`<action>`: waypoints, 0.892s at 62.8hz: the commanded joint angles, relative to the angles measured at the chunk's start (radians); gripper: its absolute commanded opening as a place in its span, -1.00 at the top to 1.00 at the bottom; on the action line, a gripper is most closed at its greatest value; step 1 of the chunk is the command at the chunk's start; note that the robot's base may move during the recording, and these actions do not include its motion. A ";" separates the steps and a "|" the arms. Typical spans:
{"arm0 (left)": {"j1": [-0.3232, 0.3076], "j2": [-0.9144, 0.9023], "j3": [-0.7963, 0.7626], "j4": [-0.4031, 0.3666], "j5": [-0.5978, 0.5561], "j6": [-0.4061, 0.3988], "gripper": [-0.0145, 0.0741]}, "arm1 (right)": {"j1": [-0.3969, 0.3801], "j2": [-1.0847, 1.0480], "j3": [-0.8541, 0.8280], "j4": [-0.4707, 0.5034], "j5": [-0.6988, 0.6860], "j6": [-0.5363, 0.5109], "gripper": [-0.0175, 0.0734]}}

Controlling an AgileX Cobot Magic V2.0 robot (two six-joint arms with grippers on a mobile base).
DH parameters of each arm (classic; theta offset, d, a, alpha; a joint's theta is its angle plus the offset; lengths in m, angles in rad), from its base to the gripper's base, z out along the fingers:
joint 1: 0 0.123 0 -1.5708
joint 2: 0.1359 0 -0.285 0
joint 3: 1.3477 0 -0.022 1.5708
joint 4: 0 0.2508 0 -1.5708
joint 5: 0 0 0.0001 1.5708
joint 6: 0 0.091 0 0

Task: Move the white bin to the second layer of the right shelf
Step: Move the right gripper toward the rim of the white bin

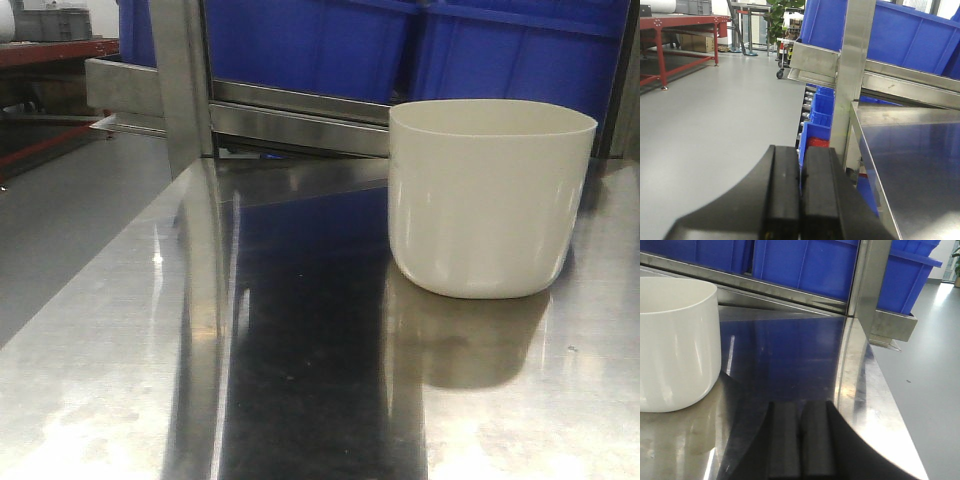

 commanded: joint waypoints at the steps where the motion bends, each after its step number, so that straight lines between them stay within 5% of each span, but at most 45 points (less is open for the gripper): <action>1: -0.006 -0.020 0.028 -0.001 -0.083 -0.005 0.48 | 0.000 -0.017 0.000 -0.005 -0.092 -0.001 0.50; 32: -0.006 -0.020 0.028 -0.001 -0.083 -0.005 0.48 | 0.000 -0.017 -0.016 -0.005 -0.129 -0.002 0.50; 56: -0.006 -0.020 0.028 -0.001 -0.083 -0.005 0.48 | 0.000 0.087 -0.269 -0.080 0.209 -0.025 0.50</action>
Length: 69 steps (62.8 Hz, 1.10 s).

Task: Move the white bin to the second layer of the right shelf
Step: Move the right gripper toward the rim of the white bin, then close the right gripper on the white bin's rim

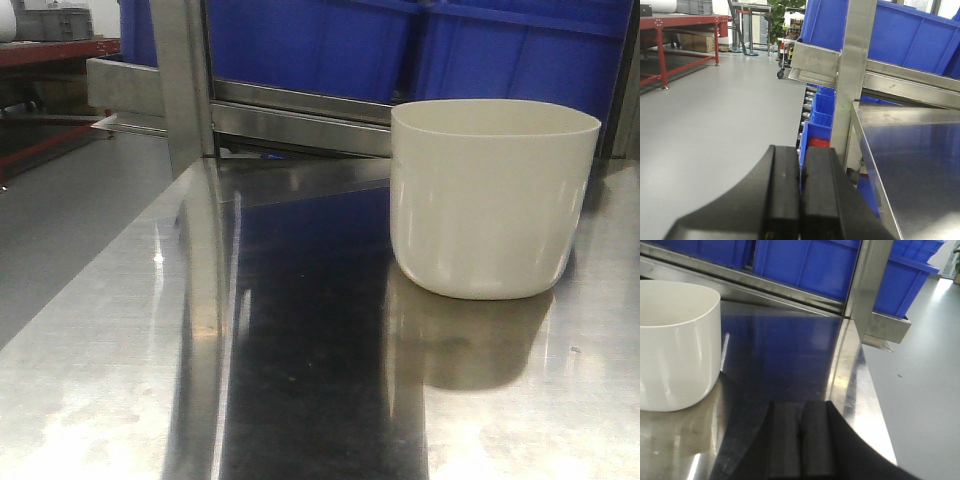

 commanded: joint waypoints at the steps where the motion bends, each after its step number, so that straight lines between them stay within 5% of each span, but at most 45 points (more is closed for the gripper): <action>1: -0.006 -0.020 0.028 -0.001 -0.083 -0.005 0.48 | 0.000 0.065 -0.087 -0.034 -0.018 -0.012 0.50; 31: -0.006 -0.020 0.028 -0.001 -0.083 -0.005 0.48 | 0.000 0.442 -0.255 -0.052 -0.155 -0.010 0.50; 42: -0.006 -0.020 0.028 -0.001 -0.083 -0.005 0.48 | 0.002 0.648 -0.386 -0.092 0.007 0.086 0.50; 51: -0.006 -0.020 0.028 -0.001 -0.083 -0.005 0.48 | 0.020 0.829 -0.527 -0.196 0.183 0.261 0.50; 61: -0.006 -0.020 0.028 -0.001 -0.083 -0.005 0.48 | 0.096 1.030 -0.696 -0.317 0.376 0.463 0.50; 69: -0.006 -0.020 0.028 -0.001 -0.083 -0.005 0.48 | 0.181 1.175 -0.854 -0.350 0.485 0.474 0.49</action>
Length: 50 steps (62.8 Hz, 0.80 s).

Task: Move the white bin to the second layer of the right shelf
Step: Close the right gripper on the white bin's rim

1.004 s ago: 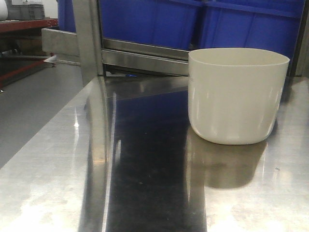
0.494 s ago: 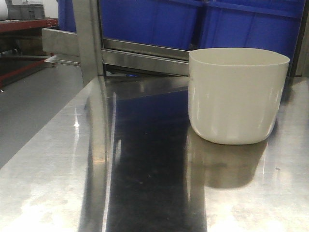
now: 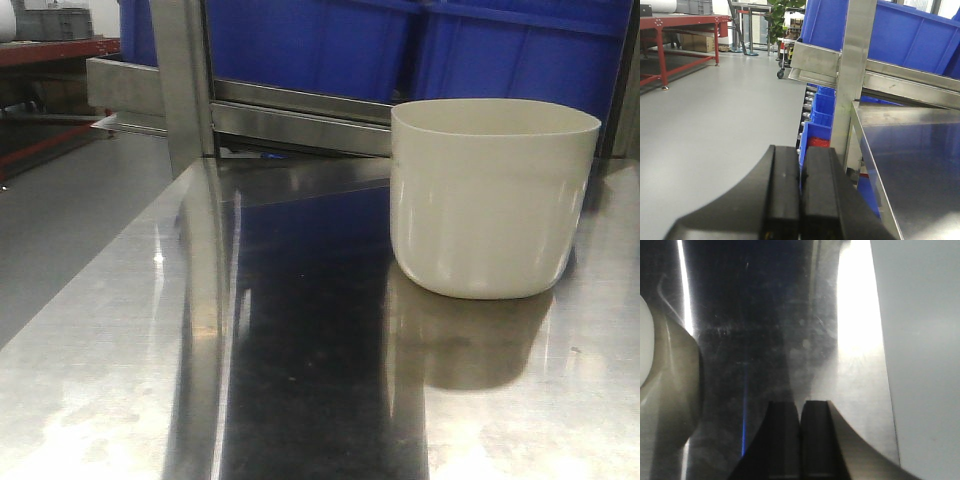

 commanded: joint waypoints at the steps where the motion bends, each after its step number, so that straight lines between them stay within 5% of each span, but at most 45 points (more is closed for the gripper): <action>1: -0.006 -0.020 0.028 -0.001 -0.083 -0.005 0.48 | 0.053 0.081 -0.134 -0.050 0.036 0.024 0.49; 13: -0.006 -0.020 0.028 -0.001 -0.083 -0.005 0.48 | 0.116 0.258 -0.367 -0.027 0.171 0.046 0.45; 30: -0.006 -0.020 0.028 -0.001 -0.083 -0.005 0.48 | 0.120 0.320 -0.523 0.132 0.207 0.047 -0.07; 50: -0.006 -0.020 0.028 -0.001 -0.083 -0.005 0.48 | 0.156 0.380 -0.524 0.205 0.143 0.047 -0.09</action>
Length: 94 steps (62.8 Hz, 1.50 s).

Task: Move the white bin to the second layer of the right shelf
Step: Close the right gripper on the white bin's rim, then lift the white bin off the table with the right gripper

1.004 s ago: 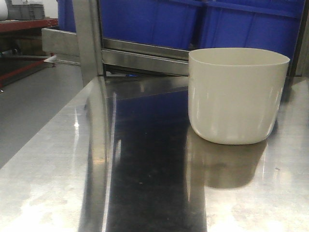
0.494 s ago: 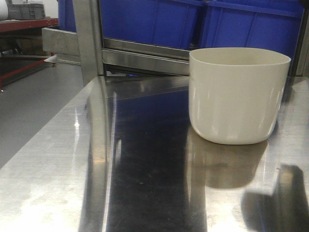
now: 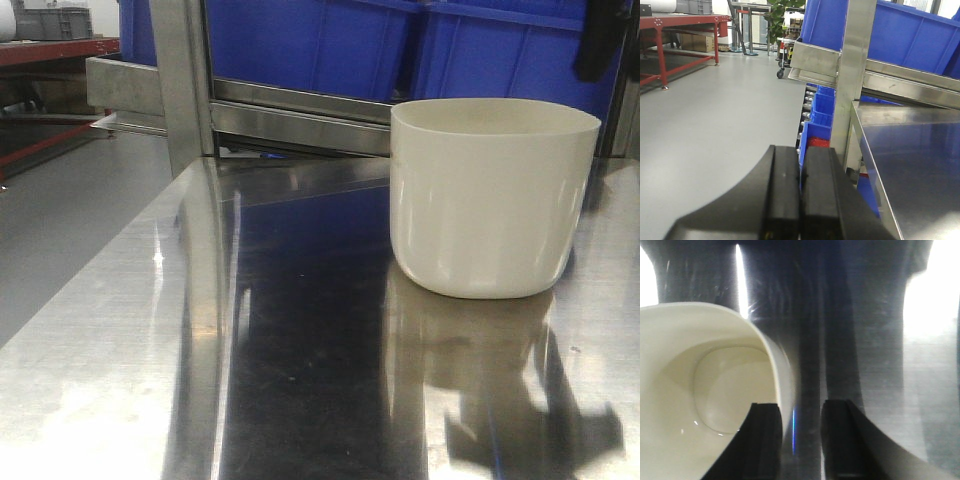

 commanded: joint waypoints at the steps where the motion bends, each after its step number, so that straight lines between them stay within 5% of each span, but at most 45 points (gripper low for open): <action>1: -0.006 -0.020 0.028 -0.001 -0.083 -0.005 0.48 | 0.008 -0.009 -0.037 -0.005 -0.061 0.000 -0.09; 52: -0.006 -0.020 0.028 -0.001 -0.083 -0.005 0.48 | 0.009 0.113 -0.037 -0.019 -0.064 0.000 -0.08; 65: -0.006 -0.020 0.028 -0.001 -0.083 -0.005 0.48 | 0.009 0.110 -0.037 -0.019 -0.053 -0.005 0.54; 94: -0.006 -0.020 0.028 -0.001 -0.083 -0.005 0.48 | -0.027 -0.063 -0.005 -0.008 -0.107 -0.138 0.49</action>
